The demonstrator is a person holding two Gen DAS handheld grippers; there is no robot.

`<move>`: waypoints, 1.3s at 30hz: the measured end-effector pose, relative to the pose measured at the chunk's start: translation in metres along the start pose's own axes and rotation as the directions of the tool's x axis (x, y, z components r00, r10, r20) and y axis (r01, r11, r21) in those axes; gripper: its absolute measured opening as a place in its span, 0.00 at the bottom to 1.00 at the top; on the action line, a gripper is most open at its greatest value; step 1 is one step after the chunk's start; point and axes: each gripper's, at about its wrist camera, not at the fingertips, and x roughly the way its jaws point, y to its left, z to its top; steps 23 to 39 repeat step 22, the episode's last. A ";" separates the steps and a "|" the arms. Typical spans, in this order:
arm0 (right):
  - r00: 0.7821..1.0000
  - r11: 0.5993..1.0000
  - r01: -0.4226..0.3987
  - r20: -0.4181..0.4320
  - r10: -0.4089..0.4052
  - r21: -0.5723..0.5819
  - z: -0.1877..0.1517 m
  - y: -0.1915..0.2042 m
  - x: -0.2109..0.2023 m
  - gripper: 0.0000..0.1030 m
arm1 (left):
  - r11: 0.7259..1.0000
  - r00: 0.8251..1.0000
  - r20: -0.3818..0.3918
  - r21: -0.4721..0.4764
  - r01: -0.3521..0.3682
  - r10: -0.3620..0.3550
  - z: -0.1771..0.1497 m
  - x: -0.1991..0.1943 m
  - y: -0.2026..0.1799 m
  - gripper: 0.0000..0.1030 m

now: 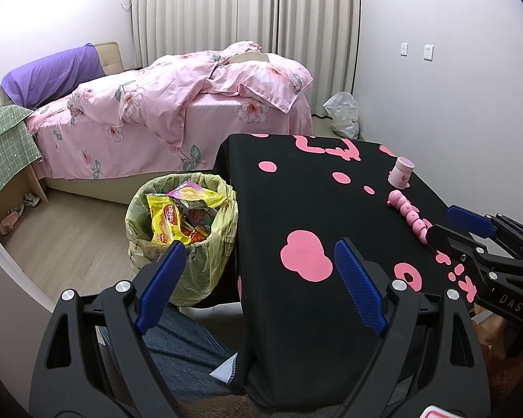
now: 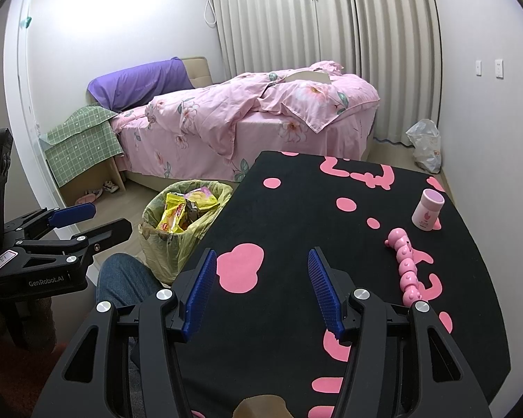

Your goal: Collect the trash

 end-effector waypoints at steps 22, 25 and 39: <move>0.999 0.998 0.033 -0.005 -0.033 0.044 -0.001 -0.062 0.009 0.53 | 0.993 0.983 -0.140 -0.027 0.117 -0.120 0.012 0.062 -0.015 0.81; 0.999 0.998 0.033 -0.005 -0.033 0.044 -0.001 -0.062 0.009 0.53 | 0.993 0.983 -0.140 -0.027 0.117 -0.120 0.012 0.062 -0.015 0.81; 0.999 0.998 0.033 -0.005 -0.033 0.044 -0.001 -0.062 0.009 0.53 | 0.993 0.983 -0.140 -0.027 0.117 -0.120 0.012 0.062 -0.015 0.81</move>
